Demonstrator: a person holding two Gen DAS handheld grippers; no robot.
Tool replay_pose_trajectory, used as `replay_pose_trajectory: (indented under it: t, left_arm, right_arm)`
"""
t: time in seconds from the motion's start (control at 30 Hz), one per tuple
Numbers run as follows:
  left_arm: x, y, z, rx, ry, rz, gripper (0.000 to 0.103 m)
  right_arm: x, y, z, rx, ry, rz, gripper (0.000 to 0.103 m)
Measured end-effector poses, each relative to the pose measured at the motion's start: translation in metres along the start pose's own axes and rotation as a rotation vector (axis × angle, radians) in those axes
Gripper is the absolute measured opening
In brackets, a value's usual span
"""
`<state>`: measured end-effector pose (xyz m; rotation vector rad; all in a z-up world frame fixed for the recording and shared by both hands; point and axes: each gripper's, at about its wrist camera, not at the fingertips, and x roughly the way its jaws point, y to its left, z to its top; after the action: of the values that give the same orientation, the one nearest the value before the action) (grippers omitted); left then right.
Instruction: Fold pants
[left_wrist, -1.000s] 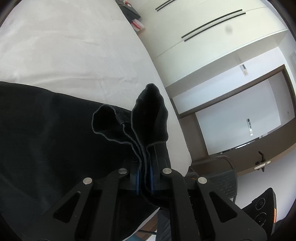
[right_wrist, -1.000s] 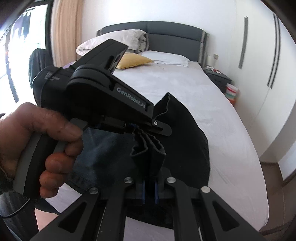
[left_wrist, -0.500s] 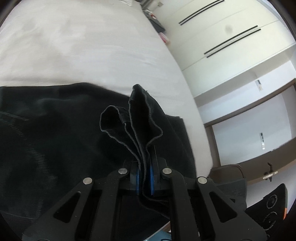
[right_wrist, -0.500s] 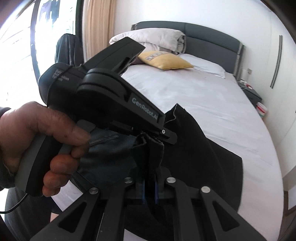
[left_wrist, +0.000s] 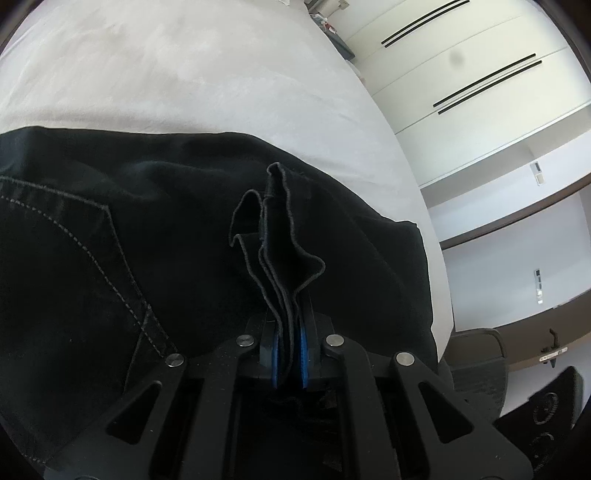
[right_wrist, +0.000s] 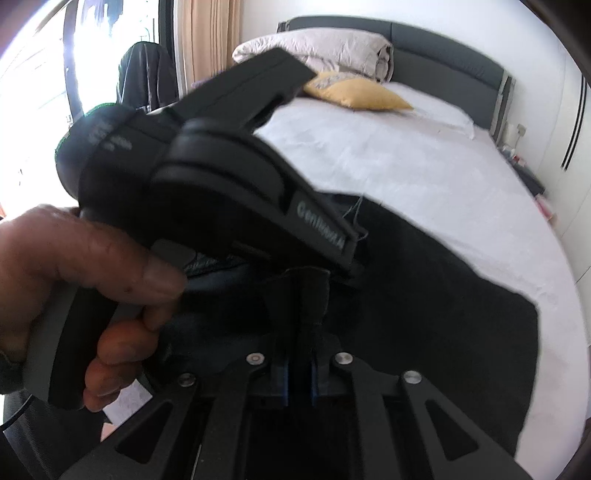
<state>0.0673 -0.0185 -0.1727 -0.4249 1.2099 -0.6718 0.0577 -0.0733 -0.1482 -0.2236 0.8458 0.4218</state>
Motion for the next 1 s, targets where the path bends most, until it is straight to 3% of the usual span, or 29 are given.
replay_pose_trajectory:
  t: [0.13,0.23,0.33,0.5,0.63,0.67,0.7,0.73,0.83,0.9,1.0]
  left_arm:
    - [0.002,0.003,0.002,0.002,0.012,0.005,0.008]
    - [-0.002,-0.008,0.002,0.026,0.013,0.056,0.014]
    - [-0.017,-0.008,-0.002,0.038,0.008,0.101,0.024]
    - [-0.052,-0.016,-0.006,0.066,-0.051,0.212,0.027]
    - [-0.053,-0.054,-0.005,0.135,-0.091,0.119,0.029]
    - [-0.046,-0.062,-0.006,0.152,-0.071,0.087,0.032]
    - [-0.032,-0.07,-0.01,0.168,-0.037,0.06,0.041]
    - [-0.014,-0.074,-0.017,0.187,0.002,0.051,0.045]
    - [0.015,-0.068,-0.034,0.171,0.07,0.086,0.045]
    - [0.014,-0.063,-0.044,0.158,0.044,0.076,0.045]
    - [0.01,-0.065,-0.055,0.153,0.026,0.096,0.045]
  right_arm:
    - [-0.008,-0.014,-0.002,0.046,0.023,0.071,0.018]
    - [-0.036,-0.035,-0.012,0.095,0.028,0.13,0.047]
    - [-0.068,-0.066,-0.026,0.182,0.002,0.171,0.057]
    - [-0.113,-0.172,-0.052,0.487,-0.099,0.298,0.057]
    - [-0.1,-0.228,-0.074,0.684,-0.119,0.457,0.057]
    - [-0.089,-0.225,-0.077,0.717,-0.118,0.519,0.057]
    - [-0.08,-0.231,-0.082,0.749,-0.108,0.557,0.057]
    - [-0.075,-0.212,-0.09,0.771,-0.092,0.568,0.057]
    - [-0.047,-0.208,-0.103,0.818,0.013,0.573,0.055]
    - [-0.045,-0.206,-0.111,0.811,0.014,0.574,0.044]
    - [-0.055,-0.216,-0.103,0.806,0.013,0.56,0.044]
